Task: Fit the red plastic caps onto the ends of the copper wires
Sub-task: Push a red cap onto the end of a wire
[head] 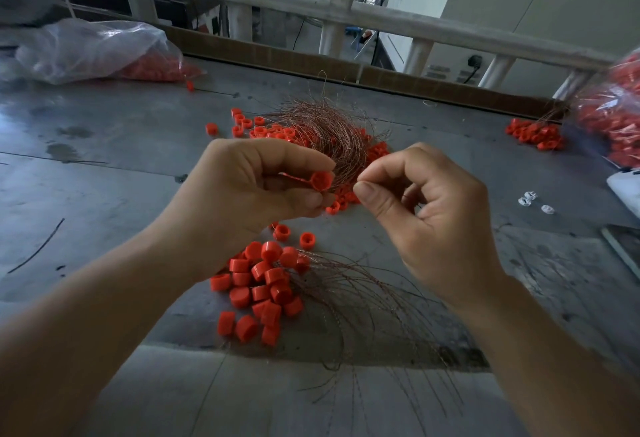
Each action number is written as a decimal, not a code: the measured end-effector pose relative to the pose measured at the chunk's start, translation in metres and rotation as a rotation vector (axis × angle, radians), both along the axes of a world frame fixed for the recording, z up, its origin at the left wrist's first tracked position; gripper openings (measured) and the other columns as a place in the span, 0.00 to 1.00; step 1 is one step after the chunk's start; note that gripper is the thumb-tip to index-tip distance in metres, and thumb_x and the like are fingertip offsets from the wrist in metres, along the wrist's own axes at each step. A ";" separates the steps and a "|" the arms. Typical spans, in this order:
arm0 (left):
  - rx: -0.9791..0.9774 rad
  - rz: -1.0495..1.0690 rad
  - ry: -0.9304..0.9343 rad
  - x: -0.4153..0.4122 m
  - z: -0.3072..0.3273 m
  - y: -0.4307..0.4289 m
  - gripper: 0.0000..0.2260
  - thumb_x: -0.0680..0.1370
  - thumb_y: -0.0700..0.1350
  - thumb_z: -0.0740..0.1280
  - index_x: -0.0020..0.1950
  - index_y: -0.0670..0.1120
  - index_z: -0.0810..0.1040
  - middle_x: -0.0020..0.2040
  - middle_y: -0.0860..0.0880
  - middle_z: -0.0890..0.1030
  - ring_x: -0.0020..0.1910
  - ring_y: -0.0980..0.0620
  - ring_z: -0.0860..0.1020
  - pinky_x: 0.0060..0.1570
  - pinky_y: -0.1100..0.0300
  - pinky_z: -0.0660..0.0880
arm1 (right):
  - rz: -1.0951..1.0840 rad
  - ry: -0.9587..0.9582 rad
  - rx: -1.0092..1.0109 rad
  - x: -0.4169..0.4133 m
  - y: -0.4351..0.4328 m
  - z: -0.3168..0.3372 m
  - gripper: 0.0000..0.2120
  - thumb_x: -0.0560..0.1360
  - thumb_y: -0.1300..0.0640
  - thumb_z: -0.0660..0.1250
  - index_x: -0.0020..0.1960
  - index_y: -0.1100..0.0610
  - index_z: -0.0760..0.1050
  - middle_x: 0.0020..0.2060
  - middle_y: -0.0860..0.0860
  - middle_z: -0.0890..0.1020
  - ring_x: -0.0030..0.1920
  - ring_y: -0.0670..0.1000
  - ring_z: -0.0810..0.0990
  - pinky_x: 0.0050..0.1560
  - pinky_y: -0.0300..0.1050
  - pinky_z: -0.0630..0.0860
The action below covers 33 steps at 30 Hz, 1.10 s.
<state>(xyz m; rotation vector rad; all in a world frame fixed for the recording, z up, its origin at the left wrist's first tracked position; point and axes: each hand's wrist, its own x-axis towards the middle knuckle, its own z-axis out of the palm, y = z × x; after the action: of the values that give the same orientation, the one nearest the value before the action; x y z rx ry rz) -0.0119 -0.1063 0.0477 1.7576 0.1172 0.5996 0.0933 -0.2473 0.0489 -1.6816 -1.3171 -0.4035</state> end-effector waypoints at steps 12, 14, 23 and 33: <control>-0.002 -0.013 -0.022 0.001 -0.002 -0.003 0.14 0.54 0.48 0.71 0.39 0.50 0.79 0.35 0.53 0.83 0.32 0.53 0.82 0.33 0.63 0.79 | 0.015 0.031 0.013 -0.003 0.000 0.001 0.06 0.71 0.61 0.67 0.40 0.53 0.73 0.34 0.44 0.76 0.37 0.41 0.73 0.37 0.28 0.68; 0.015 0.000 -0.034 0.002 -0.003 -0.004 0.14 0.54 0.48 0.72 0.39 0.52 0.79 0.34 0.53 0.82 0.30 0.55 0.81 0.33 0.65 0.79 | 0.017 0.035 0.016 -0.003 0.000 0.002 0.06 0.71 0.61 0.67 0.40 0.52 0.73 0.34 0.44 0.76 0.37 0.41 0.73 0.37 0.28 0.68; 0.076 0.038 -0.024 0.002 -0.005 -0.005 0.17 0.52 0.56 0.76 0.36 0.54 0.78 0.32 0.53 0.81 0.30 0.45 0.80 0.32 0.48 0.79 | 0.052 0.046 0.005 -0.009 0.002 0.000 0.03 0.71 0.62 0.67 0.39 0.56 0.75 0.34 0.46 0.75 0.37 0.41 0.73 0.37 0.27 0.67; 0.096 0.031 -0.085 0.001 -0.007 -0.006 0.15 0.59 0.52 0.76 0.44 0.56 0.81 0.39 0.47 0.82 0.32 0.52 0.82 0.33 0.53 0.81 | 0.035 0.069 -0.066 -0.009 0.002 -0.001 0.02 0.71 0.60 0.67 0.39 0.56 0.76 0.34 0.46 0.75 0.36 0.42 0.73 0.35 0.27 0.67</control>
<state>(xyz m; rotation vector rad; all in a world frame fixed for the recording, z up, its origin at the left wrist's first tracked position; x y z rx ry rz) -0.0112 -0.1125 0.0406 1.8232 0.0578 0.7115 0.0839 -0.2457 0.0474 -1.7097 -1.3198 -0.2817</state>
